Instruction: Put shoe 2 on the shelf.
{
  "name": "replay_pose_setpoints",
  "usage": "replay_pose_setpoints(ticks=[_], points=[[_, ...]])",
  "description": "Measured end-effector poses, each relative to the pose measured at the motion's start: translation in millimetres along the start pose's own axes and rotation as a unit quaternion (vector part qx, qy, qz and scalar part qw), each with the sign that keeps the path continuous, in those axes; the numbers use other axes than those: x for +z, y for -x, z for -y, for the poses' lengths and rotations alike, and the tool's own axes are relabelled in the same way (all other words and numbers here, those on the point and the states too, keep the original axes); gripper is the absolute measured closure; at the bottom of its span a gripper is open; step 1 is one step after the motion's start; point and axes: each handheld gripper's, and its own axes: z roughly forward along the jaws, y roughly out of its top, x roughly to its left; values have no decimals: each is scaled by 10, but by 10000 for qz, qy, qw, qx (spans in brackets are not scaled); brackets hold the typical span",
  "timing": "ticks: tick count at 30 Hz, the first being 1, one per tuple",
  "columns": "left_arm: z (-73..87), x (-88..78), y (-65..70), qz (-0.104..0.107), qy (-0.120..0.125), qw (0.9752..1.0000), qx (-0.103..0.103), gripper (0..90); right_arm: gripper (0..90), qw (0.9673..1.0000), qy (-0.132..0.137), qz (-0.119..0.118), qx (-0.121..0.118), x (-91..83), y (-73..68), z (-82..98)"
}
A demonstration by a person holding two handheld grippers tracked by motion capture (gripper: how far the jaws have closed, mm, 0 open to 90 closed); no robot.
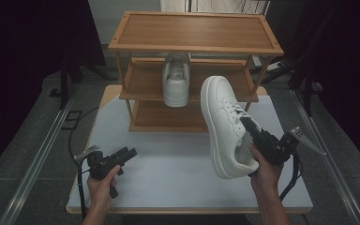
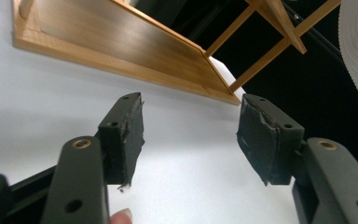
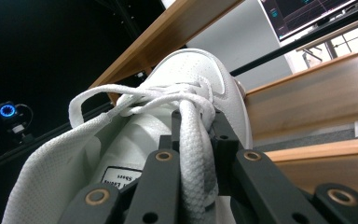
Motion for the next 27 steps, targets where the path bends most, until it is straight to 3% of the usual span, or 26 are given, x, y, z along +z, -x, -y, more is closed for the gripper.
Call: replay_pose_setpoints(ticks=[7,16,27], points=[[-4,-4,5,11,-10,10000,27,416,841,9999,55,97,-64,147,42,-115],[14,28,29,-22,-72,9999,89,412,841,9997,54,231,99,449,106,-215],[2,6,21,-39,-82,9999,98,412,841,9985,106,484,246,724,83,-245]])
